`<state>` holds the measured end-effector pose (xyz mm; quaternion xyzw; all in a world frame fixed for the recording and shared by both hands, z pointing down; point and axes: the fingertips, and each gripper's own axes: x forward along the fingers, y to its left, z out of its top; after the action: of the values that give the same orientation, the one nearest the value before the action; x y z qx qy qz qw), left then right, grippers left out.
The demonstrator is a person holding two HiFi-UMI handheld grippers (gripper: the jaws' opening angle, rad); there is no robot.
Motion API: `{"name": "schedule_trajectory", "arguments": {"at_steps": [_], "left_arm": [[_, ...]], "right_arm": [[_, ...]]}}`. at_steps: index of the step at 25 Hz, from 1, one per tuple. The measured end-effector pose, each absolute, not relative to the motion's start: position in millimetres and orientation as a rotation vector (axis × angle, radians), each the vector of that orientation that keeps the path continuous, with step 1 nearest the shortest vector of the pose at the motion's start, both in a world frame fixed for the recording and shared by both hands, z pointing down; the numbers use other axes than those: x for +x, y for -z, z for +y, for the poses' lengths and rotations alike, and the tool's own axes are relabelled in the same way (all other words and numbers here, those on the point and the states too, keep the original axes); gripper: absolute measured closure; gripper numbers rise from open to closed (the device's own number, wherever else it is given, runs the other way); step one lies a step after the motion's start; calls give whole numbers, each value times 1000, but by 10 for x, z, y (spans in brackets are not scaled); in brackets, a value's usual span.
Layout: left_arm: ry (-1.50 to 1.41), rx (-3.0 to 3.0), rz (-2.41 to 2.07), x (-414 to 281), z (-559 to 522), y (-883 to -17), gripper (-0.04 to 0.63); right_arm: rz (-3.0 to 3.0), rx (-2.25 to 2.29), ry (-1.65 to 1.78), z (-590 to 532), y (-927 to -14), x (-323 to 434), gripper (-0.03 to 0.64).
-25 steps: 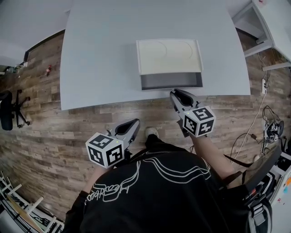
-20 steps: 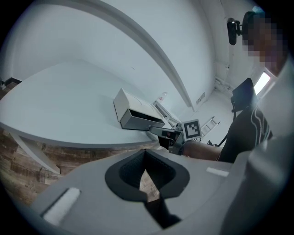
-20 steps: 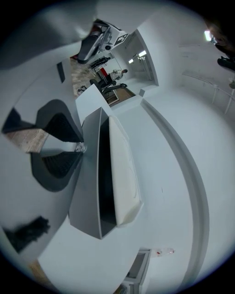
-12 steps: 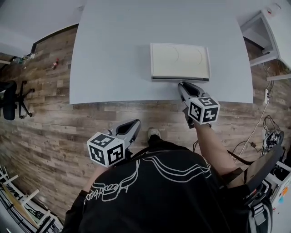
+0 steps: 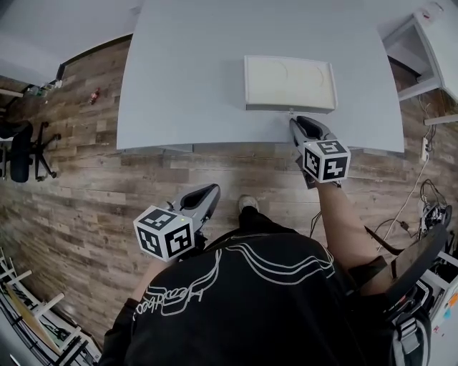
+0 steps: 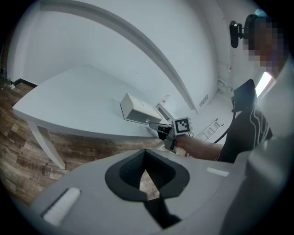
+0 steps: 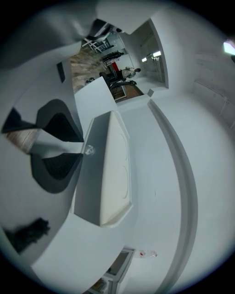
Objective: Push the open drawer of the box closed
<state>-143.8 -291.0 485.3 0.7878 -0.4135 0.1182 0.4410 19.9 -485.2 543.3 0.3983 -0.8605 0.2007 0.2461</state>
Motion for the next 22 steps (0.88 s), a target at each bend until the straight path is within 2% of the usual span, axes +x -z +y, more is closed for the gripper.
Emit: {"name": "schedule_trajectory", "arguments": {"at_steps": [7, 10, 15, 22], "left_arm": [[-266, 2040, -941, -1233, -2487, -4809, 591], [-260, 2074, -906, -1102, -2253, -4783, 591], [-241, 2188, -829, -861, -1812, -4576, 591], [-241, 2361, -741, -498, -1159, -4162, 591]], "right_arm": [[-2443, 951, -526, -3809, -5266, 118, 546], [-2548, 879, -558, -3247, -5009, 9, 546], [-2710, 808, -556, -2313, -4425, -73, 589], [-2789, 782, -532, -1167, -3888, 32, 592]]}}
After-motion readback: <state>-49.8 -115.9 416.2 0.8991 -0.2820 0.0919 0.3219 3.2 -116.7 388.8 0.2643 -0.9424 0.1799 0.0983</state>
